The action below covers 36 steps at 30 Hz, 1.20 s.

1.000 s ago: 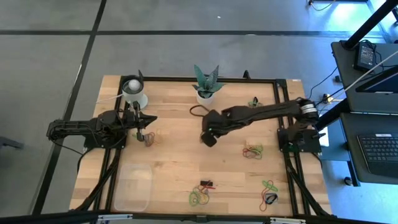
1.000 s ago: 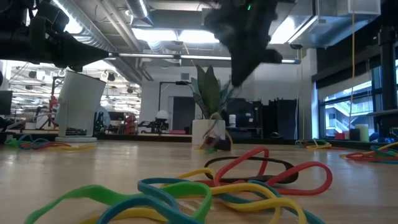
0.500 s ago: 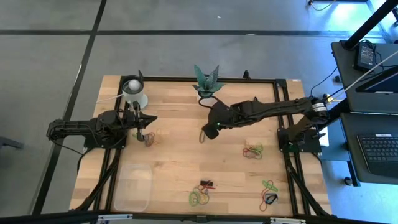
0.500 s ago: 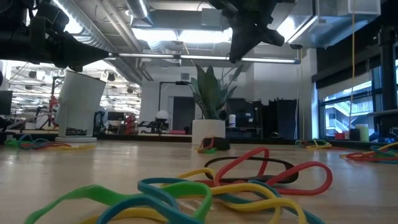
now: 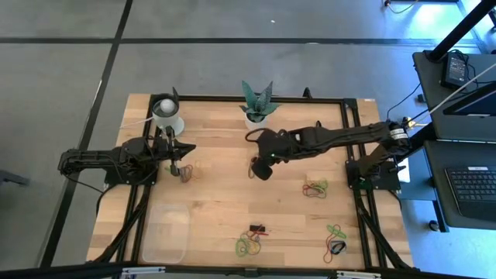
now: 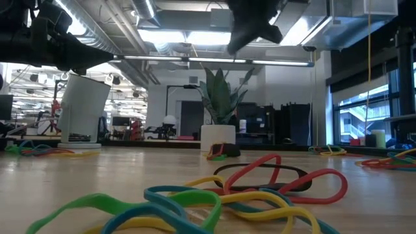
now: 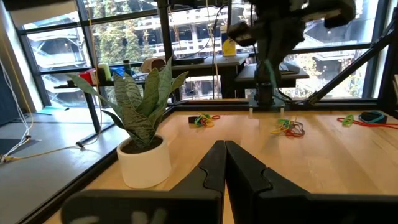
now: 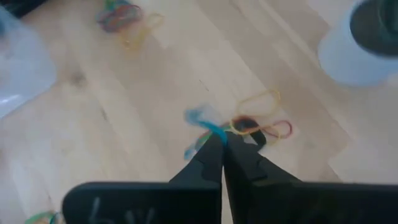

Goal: Pick and place rubber bands into bin
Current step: Put the blue rubber band into the transparent bin

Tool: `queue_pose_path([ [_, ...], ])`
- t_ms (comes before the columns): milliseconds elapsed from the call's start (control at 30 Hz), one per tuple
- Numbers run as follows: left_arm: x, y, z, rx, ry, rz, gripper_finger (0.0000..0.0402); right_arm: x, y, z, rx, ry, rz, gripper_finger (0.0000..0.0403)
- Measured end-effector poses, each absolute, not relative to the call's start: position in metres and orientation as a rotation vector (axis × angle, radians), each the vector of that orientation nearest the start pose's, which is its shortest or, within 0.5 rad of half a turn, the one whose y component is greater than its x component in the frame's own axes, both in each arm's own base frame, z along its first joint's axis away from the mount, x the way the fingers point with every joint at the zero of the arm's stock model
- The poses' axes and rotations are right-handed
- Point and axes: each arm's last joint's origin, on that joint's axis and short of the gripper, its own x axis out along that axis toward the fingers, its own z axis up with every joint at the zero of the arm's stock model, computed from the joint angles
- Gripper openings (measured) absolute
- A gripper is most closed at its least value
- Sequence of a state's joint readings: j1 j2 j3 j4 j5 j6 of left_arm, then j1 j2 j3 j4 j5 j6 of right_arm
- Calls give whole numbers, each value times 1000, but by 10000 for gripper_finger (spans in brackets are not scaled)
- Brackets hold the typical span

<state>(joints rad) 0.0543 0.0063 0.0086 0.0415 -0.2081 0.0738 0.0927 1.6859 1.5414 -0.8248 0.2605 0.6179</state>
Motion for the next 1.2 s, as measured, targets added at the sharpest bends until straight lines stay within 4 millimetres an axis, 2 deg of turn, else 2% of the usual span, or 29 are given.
queue_pose_path([
  [133,96,11,170,70,-34,264,4,357,32,333,298,828,-356,3],
  [367,96,11,170,70,-34,264,4,363,43,387,162,681,-228,2],
  [500,96,11,170,70,-34,264,4,376,57,413,114,595,-164,1],
  [633,96,11,170,70,-34,264,4,398,73,425,99,535,-122,1],
  [767,96,11,170,70,-34,264,4,429,92,422,109,493,-92,0],
  [1033,97,11,170,70,-31,263,4,486,125,378,245,286,27,0],
  [1200,97,11,170,70,-32,264,4,516,142,340,266,218,54,0],
])
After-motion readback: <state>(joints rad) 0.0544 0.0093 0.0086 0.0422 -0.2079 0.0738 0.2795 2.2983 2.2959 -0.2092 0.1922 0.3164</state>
